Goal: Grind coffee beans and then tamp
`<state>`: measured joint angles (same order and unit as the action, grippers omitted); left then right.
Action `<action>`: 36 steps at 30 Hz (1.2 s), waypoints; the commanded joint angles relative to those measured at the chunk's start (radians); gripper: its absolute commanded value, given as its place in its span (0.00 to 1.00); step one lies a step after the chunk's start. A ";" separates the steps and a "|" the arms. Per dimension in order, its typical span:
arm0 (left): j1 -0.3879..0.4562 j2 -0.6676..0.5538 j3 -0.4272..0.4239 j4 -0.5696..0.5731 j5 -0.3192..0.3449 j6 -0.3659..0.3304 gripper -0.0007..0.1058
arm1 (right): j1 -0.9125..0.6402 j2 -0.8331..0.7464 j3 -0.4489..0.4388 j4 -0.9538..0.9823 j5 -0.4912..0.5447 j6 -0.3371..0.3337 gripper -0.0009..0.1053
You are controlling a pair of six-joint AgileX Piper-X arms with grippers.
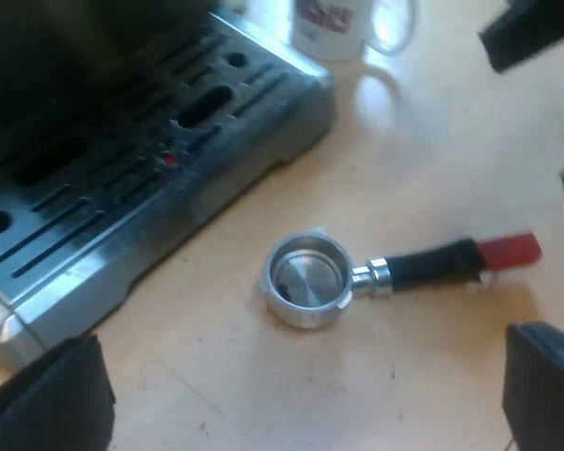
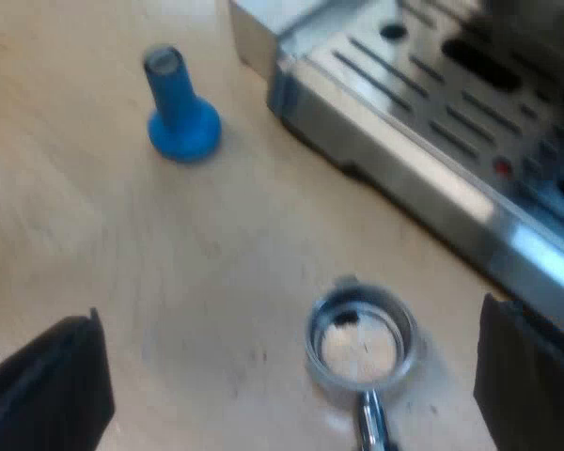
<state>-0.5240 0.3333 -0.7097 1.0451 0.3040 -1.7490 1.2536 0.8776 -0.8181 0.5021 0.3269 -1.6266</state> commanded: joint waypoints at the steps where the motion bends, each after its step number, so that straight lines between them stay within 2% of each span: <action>1: -0.005 -0.003 -0.011 -0.011 -0.066 -0.046 0.81 | -0.004 0.010 -0.001 -0.067 -0.026 -0.064 0.77; 4: -0.005 0.011 -0.011 -0.011 -0.125 -0.066 0.81 | -0.004 0.021 -0.001 -0.090 -0.043 -0.061 0.77; 9: 0.045 0.078 -0.011 0.010 -0.150 -0.094 0.81 | -0.004 0.021 0.007 -0.152 -0.043 -0.053 0.77; 13: 0.169 0.182 -0.011 0.020 -0.142 -0.082 0.81 | -0.004 0.021 0.007 -0.188 -0.047 -0.053 0.77; 16: 0.284 0.248 -0.011 0.020 -0.142 -0.023 0.81 | -0.004 0.021 0.007 -0.205 -0.047 -0.053 0.77; 18: 0.323 0.291 -0.011 0.020 -0.142 0.000 0.81 | -0.004 0.021 0.007 -0.208 -0.047 -0.053 0.77; 21: 0.316 0.357 -0.011 0.011 -0.134 0.027 0.81 | -0.004 0.021 0.007 -0.213 -0.047 -0.053 0.77; 23: 0.303 0.389 -0.011 0.011 -0.153 0.043 0.81 | -0.004 0.021 0.007 -0.210 -0.064 -0.053 0.77; 28: 0.289 0.502 -0.011 -0.023 -0.174 0.048 0.81 | -0.004 0.025 0.007 -0.174 -0.162 -0.053 0.77; 36: 0.289 0.674 -0.011 -0.057 -0.174 0.048 0.81 | -0.004 0.025 0.007 -0.162 -0.144 -0.053 0.77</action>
<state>-0.2311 0.9923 -0.7145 0.9920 0.1423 -1.7033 1.2536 0.9042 -0.8080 0.3408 0.1805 -1.6690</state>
